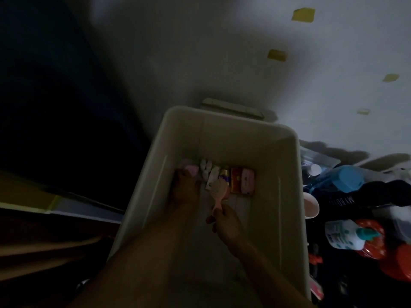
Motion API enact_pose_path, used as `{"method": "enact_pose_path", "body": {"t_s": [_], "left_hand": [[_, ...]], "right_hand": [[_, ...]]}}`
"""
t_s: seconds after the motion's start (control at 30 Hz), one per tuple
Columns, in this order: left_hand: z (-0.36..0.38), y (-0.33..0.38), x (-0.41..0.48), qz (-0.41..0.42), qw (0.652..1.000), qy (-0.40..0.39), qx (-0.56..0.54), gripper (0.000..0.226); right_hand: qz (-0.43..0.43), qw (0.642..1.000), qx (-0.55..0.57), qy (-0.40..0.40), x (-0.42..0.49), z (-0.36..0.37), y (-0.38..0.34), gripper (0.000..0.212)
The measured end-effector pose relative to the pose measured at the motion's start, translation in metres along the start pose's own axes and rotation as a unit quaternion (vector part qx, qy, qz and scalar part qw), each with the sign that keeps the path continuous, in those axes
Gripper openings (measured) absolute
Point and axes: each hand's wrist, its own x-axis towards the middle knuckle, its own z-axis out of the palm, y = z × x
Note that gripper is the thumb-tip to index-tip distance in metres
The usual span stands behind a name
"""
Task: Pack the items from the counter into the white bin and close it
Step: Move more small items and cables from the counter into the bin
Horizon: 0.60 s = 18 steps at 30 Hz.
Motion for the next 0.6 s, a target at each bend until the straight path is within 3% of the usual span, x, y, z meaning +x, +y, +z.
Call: {"method": "enact_pose_path", "body": {"t_s": [0.27, 0.37, 0.6], "left_hand": [[0.013, 0.003, -0.007, -0.030, 0.998, -0.011, 0.055, 0.062], [0.016, 0.000, -0.014, -0.026, 0.995, -0.005, 0.096, 0.054], [0.014, -0.011, -0.027, 0.046, 0.982, -0.049, 0.175, 0.061]], "right_hand": [[0.017, 1.000, 0.011, -0.002, 0.006, 0.002, 0.003, 0.031], [0.013, 1.000, 0.005, 0.001, 0.005, 0.003, 0.002, 0.031], [0.023, 1.000, 0.011, -0.009, -0.001, 0.005, 0.001, 0.036]]}}
